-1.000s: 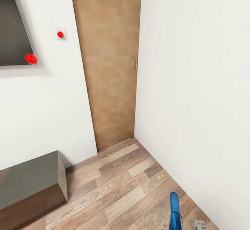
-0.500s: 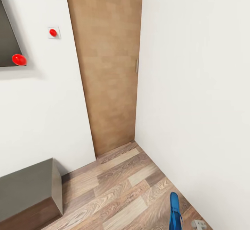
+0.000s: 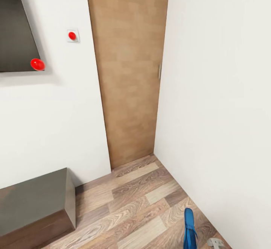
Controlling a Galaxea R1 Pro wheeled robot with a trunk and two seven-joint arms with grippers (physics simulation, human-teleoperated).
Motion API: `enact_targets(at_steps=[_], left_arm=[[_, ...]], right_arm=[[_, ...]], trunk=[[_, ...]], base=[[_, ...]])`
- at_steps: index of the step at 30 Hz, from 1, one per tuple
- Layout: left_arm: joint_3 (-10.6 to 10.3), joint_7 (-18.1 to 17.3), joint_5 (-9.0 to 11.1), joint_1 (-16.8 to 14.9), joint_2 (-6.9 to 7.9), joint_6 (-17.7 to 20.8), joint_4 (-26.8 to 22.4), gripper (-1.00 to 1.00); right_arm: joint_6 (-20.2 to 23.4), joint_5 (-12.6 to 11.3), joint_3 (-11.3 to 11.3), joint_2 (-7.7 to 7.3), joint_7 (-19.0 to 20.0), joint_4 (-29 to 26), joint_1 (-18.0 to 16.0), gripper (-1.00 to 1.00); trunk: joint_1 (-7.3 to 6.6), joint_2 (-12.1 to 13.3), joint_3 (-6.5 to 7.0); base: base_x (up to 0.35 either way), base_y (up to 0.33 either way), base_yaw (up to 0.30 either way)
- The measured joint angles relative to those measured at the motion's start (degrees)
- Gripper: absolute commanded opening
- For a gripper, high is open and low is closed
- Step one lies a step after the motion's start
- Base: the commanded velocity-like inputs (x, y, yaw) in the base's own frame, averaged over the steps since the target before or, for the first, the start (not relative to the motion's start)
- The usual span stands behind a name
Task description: In the bedroom, move the book from the bed onto either nightstand, and place the two sandals side by side next to the bed.
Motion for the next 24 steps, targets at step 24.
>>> enact_targets(at_steps=[24], left_arm=[[0.0, 0.0, 0.0, 0.0, -0.02, 0.0, 0.0, 1.0]], right_arm=[[0.0, 0.0, 0.1, 0.0, 0.0, 0.0, 0.0, -1.0]], trunk=[[0.0, 0.0, 0.0]], base=[[0.0, 0.0, 0.289]])
